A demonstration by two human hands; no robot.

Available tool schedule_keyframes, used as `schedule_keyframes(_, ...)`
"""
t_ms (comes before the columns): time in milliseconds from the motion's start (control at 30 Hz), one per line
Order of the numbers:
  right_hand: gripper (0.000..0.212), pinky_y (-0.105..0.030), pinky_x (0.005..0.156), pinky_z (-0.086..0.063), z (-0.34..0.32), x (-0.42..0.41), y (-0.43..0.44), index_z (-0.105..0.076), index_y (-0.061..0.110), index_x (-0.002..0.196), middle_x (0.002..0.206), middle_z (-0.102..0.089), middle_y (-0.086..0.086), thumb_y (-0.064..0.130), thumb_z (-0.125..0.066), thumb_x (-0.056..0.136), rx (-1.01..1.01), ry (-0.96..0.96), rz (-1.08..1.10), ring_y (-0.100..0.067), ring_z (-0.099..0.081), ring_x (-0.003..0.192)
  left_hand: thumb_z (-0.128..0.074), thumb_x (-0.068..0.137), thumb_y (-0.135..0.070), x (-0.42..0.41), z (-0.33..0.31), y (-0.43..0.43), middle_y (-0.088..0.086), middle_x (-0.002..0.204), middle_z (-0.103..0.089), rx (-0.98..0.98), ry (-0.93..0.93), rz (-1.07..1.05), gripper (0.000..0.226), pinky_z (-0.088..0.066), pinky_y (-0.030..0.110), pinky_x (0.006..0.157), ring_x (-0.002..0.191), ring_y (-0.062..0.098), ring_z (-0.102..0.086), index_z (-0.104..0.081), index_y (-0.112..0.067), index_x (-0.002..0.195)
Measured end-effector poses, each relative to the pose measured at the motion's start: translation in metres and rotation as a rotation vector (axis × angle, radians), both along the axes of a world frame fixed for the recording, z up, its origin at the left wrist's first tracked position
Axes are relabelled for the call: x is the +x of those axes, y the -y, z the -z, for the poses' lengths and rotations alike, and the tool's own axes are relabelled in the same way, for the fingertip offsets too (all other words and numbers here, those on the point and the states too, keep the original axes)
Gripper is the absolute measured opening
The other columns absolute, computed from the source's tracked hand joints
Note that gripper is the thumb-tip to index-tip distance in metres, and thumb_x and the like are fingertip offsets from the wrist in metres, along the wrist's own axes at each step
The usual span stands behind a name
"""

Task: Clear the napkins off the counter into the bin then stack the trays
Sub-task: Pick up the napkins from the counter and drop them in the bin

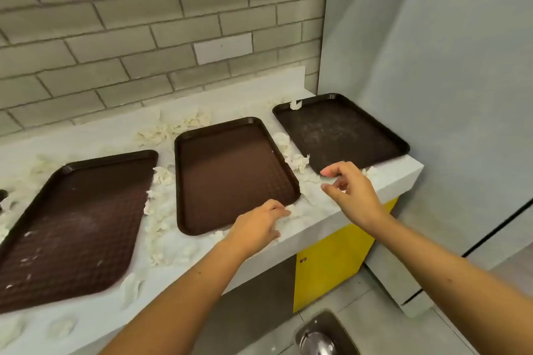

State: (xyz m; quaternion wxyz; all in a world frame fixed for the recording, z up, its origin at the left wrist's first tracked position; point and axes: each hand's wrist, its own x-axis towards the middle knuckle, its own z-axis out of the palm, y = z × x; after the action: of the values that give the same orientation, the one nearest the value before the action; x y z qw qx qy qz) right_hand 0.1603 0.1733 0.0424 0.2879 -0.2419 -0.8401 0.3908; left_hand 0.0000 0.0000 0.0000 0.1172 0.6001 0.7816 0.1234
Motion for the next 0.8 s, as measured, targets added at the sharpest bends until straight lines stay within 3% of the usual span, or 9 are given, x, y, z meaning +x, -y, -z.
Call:
schedule_keyframes(100, 0.025, -0.019, 0.073, -0.049, 0.015, -0.005, 0.006, -0.065, 0.030, 0.110, 0.103, -0.055, 0.009, 0.018, -0.067, 0.089, 0.007, 0.135, -0.084, -0.006, -0.057, 0.077, -0.063, 0.092, -0.032, 0.001, 0.008, 0.000, -0.018, 0.128, -0.045, 0.072, 0.117, -0.109, 0.037, -0.044, 0.022, 0.073, 0.089, 0.004, -0.053, -0.057, -0.033, 0.128)
schedule_keyframes(233, 0.029, -0.013, 0.075, -0.044, 0.047, -0.024, 0.018, -0.065, 0.033, 0.119, 0.112, -0.054, 0.012, 0.026, -0.063, 0.092, 0.050, 0.317, -0.255, -0.004, -0.057, 0.079, -0.065, 0.090, -0.028, 0.004, 0.023, -0.002, -0.015, 0.112, -0.053, 0.156, 0.200, -0.168, 0.026, -0.046, 0.024, 0.078, 0.087, 0.006, -0.056, -0.063, -0.034, 0.115)
schedule_keyframes(333, 0.032, -0.015, 0.080, -0.041, 0.058, -0.031, 0.020, -0.062, 0.028, 0.126, 0.114, -0.053, 0.008, 0.026, -0.060, 0.094, 0.114, 0.409, -0.289, -0.002, -0.050, 0.085, -0.066, 0.089, -0.024, 0.008, 0.024, -0.005, -0.012, 0.108, -0.061, 0.209, 0.251, -0.263, 0.037, -0.049, 0.026, 0.079, 0.092, 0.008, -0.060, -0.054, -0.033, 0.122)
schedule_keyframes(467, 0.026, -0.022, 0.084, -0.043, 0.062, -0.034, 0.017, -0.064, 0.025, 0.116, 0.114, -0.054, 0.006, 0.032, -0.062, 0.091, 0.183, 0.469, -0.248, -0.011, -0.053, 0.102, -0.066, 0.088, -0.020, 0.008, 0.026, -0.003, -0.010, 0.103, -0.062, 0.215, 0.358, -0.433, 0.055, -0.053, 0.030, 0.078, 0.086, 0.009, -0.061, -0.036, -0.032, 0.133)
schedule_keyframes(567, 0.021, -0.023, 0.079, -0.042, 0.064, -0.036, 0.016, -0.064, 0.024, 0.103, 0.106, -0.051, 0.009, 0.037, -0.066, 0.087, 0.188, 0.460, -0.215, -0.010, -0.052, 0.096, -0.064, 0.089, -0.020, 0.009, 0.032, 0.001, -0.009, 0.101, -0.062, 0.236, 0.384, -0.473, 0.051, -0.053, 0.032, 0.079, 0.088, 0.009, -0.061, -0.038, -0.031, 0.131)
schedule_keyframes(667, 0.015, -0.025, 0.075, -0.045, 0.068, -0.039, 0.018, -0.061, 0.023, 0.091, 0.104, -0.052, 0.007, 0.033, -0.069, 0.085, 0.159, 0.443, -0.200, -0.012, -0.054, 0.084, -0.056, 0.096, -0.020, 0.009, 0.036, 0.004, -0.008, 0.113, -0.060, 0.274, 0.286, -0.427, 0.035, -0.048, 0.025, 0.086, 0.101, 0.009, -0.058, -0.049, -0.025, 0.130)
schedule_keyframes(800, 0.015, -0.022, 0.067, -0.039, 0.067, -0.037, 0.018, -0.051, 0.022, 0.085, 0.093, -0.048, 0.005, 0.017, -0.066, 0.086, 0.102, 0.460, -0.223, -0.009, -0.050, 0.065, -0.045, 0.102, -0.016, 0.012, 0.033, 0.009, -0.012, 0.108, -0.047, 0.364, 0.317, -0.241, 0.026, -0.043, 0.011, 0.076, 0.087, 0.005, -0.056, -0.060, -0.026, 0.120)
